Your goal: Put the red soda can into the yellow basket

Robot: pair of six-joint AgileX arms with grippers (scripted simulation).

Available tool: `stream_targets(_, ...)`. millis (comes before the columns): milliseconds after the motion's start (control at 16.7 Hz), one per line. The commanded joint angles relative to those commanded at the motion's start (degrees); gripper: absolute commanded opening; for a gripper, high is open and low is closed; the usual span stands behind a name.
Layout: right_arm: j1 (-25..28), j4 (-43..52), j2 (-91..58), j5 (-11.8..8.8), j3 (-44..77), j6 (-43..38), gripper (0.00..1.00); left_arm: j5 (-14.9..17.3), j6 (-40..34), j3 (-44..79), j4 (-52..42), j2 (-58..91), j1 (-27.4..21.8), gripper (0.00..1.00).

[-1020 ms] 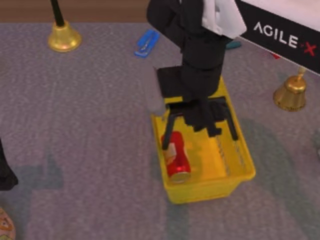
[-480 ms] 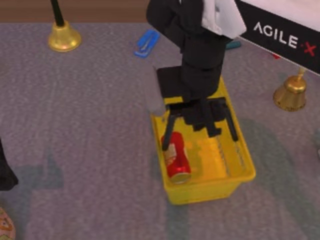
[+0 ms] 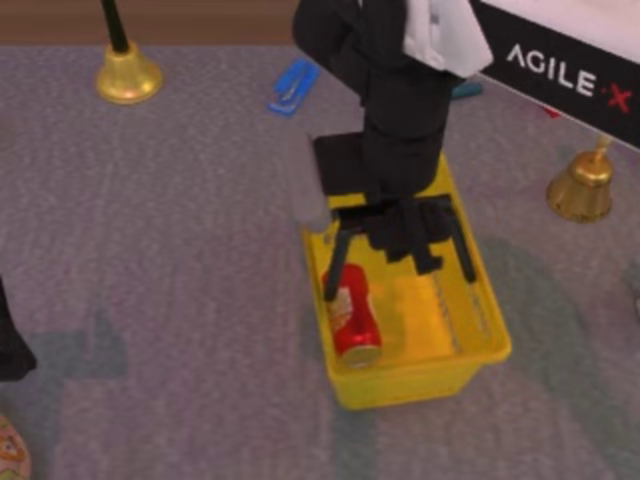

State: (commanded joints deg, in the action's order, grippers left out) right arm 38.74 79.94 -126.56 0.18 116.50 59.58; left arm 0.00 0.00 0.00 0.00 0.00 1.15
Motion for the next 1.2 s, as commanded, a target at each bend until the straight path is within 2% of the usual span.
stream_targets(1020,-0.1,0.0,-0.1,0.0,0.0,0.0,0.00,0.0,0.0,0.0,0.0,0.0,0.0,1.00)
stream_targets(1200,-0.4,2.5,0.1,0.0,2.4,0.6,0.00,0.0,0.0,0.0,0.0,0.0,0.0,1.00)
